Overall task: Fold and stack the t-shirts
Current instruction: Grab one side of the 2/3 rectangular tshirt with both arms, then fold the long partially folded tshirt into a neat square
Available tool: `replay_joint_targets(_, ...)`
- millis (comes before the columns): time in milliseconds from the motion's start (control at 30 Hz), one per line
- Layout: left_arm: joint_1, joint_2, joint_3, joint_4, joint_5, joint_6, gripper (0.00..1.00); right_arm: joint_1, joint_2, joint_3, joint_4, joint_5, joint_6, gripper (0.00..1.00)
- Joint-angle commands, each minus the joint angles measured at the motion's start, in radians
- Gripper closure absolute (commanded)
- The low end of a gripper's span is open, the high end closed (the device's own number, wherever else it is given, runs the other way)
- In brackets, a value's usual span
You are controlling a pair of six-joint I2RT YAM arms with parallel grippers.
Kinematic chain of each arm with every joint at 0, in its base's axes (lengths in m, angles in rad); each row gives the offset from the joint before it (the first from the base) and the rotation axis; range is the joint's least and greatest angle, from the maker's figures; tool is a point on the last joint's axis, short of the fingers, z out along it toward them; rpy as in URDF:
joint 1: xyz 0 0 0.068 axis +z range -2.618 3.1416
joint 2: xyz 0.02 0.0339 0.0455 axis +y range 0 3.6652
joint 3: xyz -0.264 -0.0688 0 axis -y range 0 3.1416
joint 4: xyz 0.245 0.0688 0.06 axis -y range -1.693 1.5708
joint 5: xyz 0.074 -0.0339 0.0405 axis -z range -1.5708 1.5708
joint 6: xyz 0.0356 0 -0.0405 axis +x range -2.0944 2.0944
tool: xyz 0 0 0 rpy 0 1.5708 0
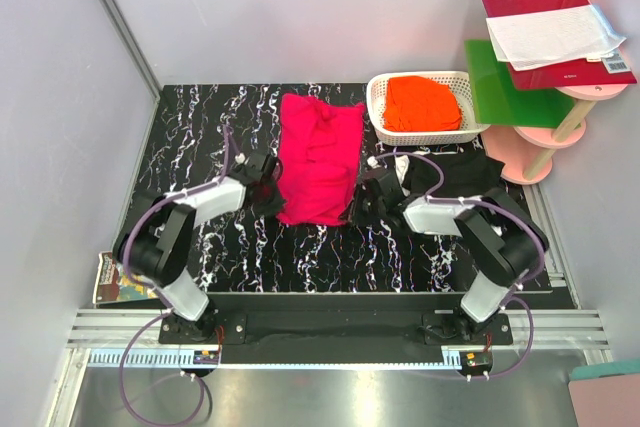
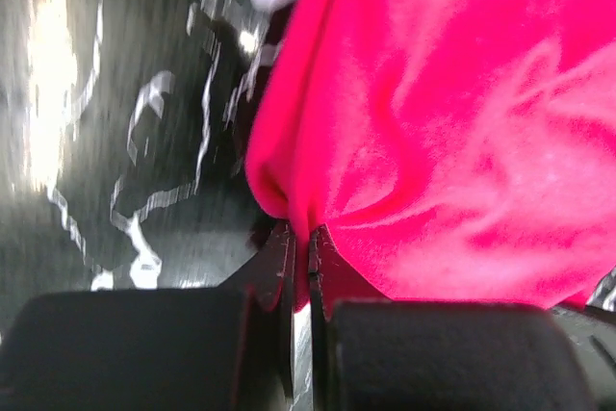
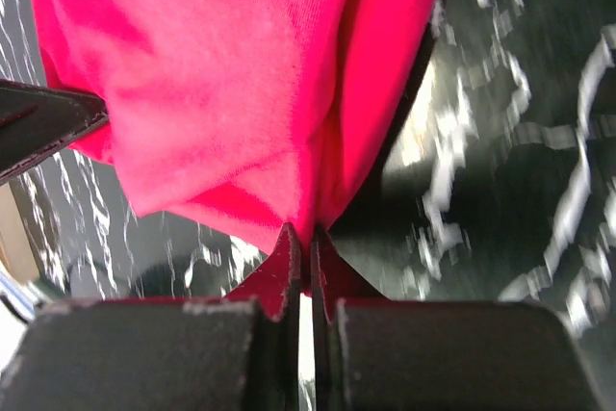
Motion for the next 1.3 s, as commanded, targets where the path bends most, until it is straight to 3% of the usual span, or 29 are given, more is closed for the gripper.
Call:
replay_joint_targets(0, -0.038, -0.084, -0.139, -0.096, 0.056, -0.037, 1.0, 0.007, -0.148, -0.05, -0.143, -0.056, -0.028, 1.0)
replay_joint_targets(267, -0.186, -0.364, -0.239, -0.2, 0.055, -0.121, 1.0, 0.012, -0.33, -0.098, -0.294, -0.147, -0.065, 1.0)
replay_joint_targets(467, -0.185, -0.463, -0.07, -0.357, -0.073, -0.066, 1.0, 0.012, -0.422, -0.045, -0.369, -0.107, -0.125, 1.0)
replay_joint_targets(733, -0.115, -0.319, 0.245, -0.426, -0.107, 0.035, 1.0, 0.004, -0.323, 0.221, -0.426, 0.05, -0.27, 0.99)
replay_joint_targets(1067, 0.039, 0.0, 0.516, -0.392, -0.044, 0.153, 1.0, -0.082, 0.128, 0.707, -0.459, 0.137, -0.396, 0.98)
replay_joint_targets(1267, 0.103, 0.144, 0.701, -0.395, 0.01, 0.188, 1.0, -0.139, 0.283, 0.87, -0.47, 0.142, -0.423, 0.97)
